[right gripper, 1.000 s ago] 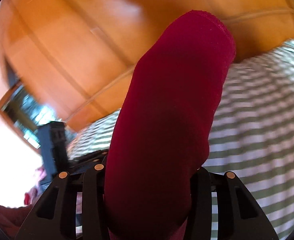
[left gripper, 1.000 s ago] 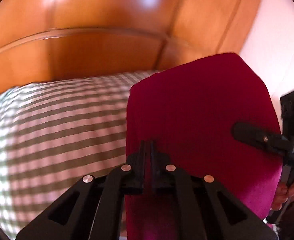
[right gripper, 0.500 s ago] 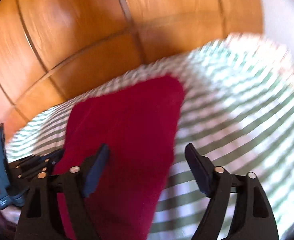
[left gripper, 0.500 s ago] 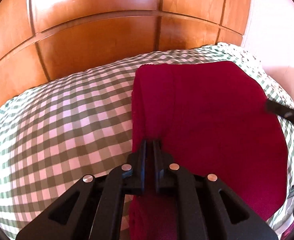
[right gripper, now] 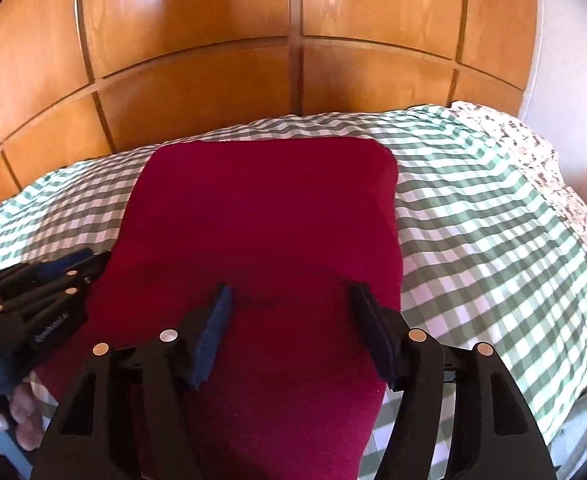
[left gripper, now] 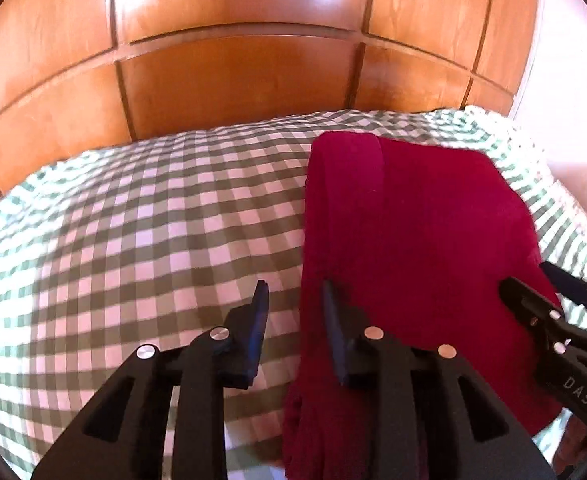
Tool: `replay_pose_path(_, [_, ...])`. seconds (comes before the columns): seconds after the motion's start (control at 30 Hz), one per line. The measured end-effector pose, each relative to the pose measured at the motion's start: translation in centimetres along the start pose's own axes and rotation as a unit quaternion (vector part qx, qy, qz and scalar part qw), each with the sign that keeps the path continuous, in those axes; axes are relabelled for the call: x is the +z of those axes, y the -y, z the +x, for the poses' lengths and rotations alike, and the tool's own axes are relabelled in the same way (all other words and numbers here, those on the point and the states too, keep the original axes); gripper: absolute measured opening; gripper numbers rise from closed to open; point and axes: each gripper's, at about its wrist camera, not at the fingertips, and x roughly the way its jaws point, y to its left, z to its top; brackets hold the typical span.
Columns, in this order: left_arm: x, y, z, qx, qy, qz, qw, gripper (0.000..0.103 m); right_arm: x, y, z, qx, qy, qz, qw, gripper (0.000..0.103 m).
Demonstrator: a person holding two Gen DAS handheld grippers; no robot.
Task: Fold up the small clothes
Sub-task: 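Press the folded sweater flat with both open grippers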
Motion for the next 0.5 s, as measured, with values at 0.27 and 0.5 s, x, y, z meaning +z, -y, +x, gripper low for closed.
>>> replay_pose_path(0.27, [-0.8, -0.6, -3.7, 0.000, 0.029, -0.009, 0.9995, 0.042, -0.7, -1.1, -4.1, 0.008, 0.019, 0.026, 0.999, 0.082])
replay_pose_path(0.5, [-2.0, -0.9, -6.2, 0.006, 0.045, -0.012, 0.9989, 0.048, -1.9, -2.4, -6.1, -0.008, 0.030, 0.036, 0.999, 0.088])
